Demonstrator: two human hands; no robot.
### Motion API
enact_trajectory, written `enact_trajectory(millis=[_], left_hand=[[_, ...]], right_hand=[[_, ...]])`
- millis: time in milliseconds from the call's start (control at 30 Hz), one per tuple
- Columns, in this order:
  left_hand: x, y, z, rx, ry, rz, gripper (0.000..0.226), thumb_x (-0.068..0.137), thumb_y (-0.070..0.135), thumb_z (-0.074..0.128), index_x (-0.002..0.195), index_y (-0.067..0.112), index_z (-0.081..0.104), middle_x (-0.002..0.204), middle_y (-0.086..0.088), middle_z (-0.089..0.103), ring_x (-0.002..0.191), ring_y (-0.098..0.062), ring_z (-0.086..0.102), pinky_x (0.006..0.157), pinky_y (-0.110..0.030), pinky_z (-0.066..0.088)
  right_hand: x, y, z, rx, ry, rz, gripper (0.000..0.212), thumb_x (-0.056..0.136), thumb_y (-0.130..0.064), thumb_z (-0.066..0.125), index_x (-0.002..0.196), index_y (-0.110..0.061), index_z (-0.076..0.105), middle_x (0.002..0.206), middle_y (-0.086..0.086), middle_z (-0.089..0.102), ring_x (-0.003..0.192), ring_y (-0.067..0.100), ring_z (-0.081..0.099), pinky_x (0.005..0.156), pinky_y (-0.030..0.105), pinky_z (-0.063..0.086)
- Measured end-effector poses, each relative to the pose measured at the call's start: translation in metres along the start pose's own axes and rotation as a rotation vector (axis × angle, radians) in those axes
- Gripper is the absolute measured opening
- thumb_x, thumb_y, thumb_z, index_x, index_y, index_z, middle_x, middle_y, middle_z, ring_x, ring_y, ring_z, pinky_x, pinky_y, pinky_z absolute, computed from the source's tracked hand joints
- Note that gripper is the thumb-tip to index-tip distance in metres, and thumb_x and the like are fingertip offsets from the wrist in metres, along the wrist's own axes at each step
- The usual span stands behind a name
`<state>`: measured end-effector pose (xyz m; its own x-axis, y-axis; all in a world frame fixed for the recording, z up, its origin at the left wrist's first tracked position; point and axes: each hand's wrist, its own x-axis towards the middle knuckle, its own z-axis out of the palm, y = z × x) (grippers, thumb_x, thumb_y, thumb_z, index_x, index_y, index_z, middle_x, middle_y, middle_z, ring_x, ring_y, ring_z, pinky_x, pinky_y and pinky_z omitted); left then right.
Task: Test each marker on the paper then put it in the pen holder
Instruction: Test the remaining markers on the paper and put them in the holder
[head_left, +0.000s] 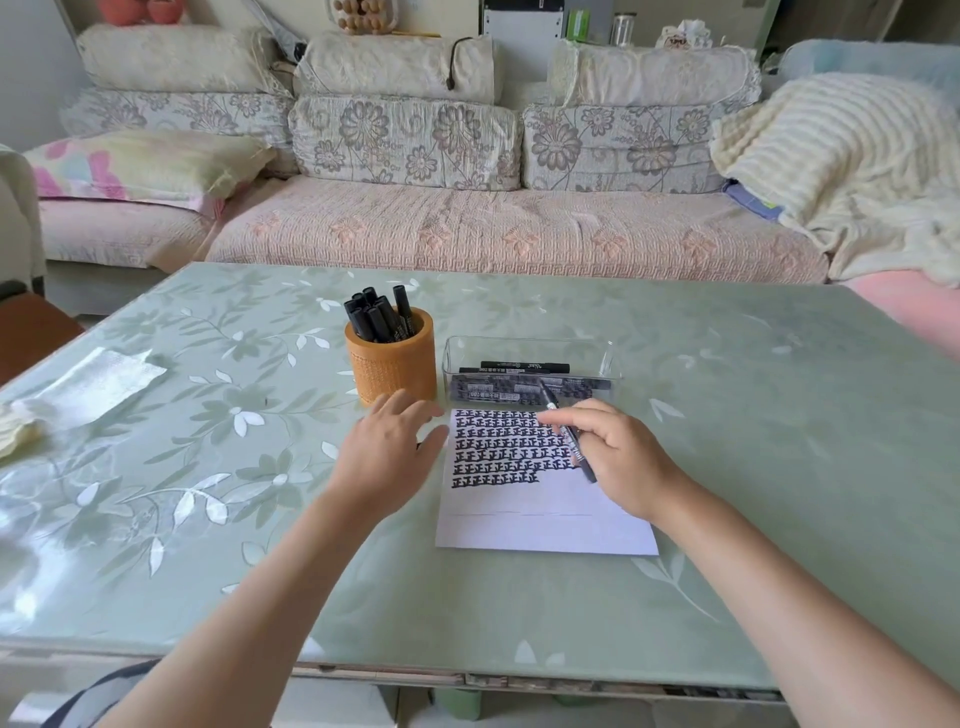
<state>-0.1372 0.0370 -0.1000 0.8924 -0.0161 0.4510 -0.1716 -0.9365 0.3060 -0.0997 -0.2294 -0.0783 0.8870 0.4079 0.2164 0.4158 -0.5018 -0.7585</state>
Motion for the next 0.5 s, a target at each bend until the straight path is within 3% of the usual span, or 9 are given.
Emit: enact_trajectory(millis=[67,133,233,300,400,500], left_hand=[[-0.002,0.016,-0.001,-0.074,0.039,0.124,0.019,0.093,0.031,0.056,0.103,0.020,0.069,0.094,0.006,0.059,0.089,-0.017,0.054,0.073,-0.033,0.049],[-0.008,0.034,0.002,-0.122,0.010,0.245,0.015,0.092,0.029,0.056,0.094,0.023,0.069,0.088,0.007,0.059,0.082,-0.015,0.053,0.069,-0.033,0.047],[-0.022,0.057,0.012,-0.159,-0.030,0.352,0.014,0.090,0.028,0.056,0.085,0.025,0.068,0.080,0.009,0.058,0.075,-0.016,0.051,0.064,-0.034,0.044],[-0.029,0.065,0.017,-0.191,-0.065,0.371,0.014,0.089,0.031,0.056,0.087,0.025,0.069,0.082,0.009,0.058,0.075,-0.016,0.050,0.064,-0.031,0.043],[-0.036,0.069,0.025,-0.158,-0.085,0.380,0.013,0.086,0.033,0.057,0.087,0.029,0.069,0.083,0.009,0.056,0.076,-0.015,0.050,0.062,-0.029,0.044],[-0.038,0.069,0.029,-0.140,-0.096,0.358,0.015,0.086,0.035,0.055,0.087,0.031,0.069,0.085,0.010,0.056,0.078,-0.016,0.050,0.063,-0.030,0.045]], right_hand=[[0.001,0.000,-0.001,0.000,-0.015,0.017,0.069,0.084,0.017,0.033,0.123,-0.030,0.065,0.090,-0.010,0.052,0.075,0.002,0.051,0.071,0.008,0.036],[0.000,0.002,-0.002,0.001,-0.023,-0.011,0.071,0.082,0.018,0.040,0.124,-0.033,0.064,0.086,-0.004,0.049,0.068,0.007,0.047,0.067,0.013,0.038],[-0.005,0.003,0.002,0.062,0.021,0.006,0.037,0.083,-0.006,0.071,0.102,-0.037,0.067,0.089,-0.003,0.059,0.068,0.016,0.051,0.068,0.023,0.043],[-0.006,0.001,0.005,0.157,0.072,0.024,0.013,0.088,-0.018,0.070,0.085,-0.029,0.066,0.075,-0.006,0.061,0.059,0.018,0.046,0.061,0.028,0.041],[-0.008,0.001,0.007,0.336,0.087,0.106,0.013,0.096,-0.013,0.057,0.092,-0.021,0.066,0.065,0.005,0.059,0.053,0.020,0.053,0.049,0.029,0.039],[-0.011,0.005,0.012,0.397,0.075,0.222,0.014,0.089,-0.003,0.063,0.094,-0.015,0.067,0.068,0.006,0.065,0.055,0.020,0.061,0.046,0.026,0.040]])
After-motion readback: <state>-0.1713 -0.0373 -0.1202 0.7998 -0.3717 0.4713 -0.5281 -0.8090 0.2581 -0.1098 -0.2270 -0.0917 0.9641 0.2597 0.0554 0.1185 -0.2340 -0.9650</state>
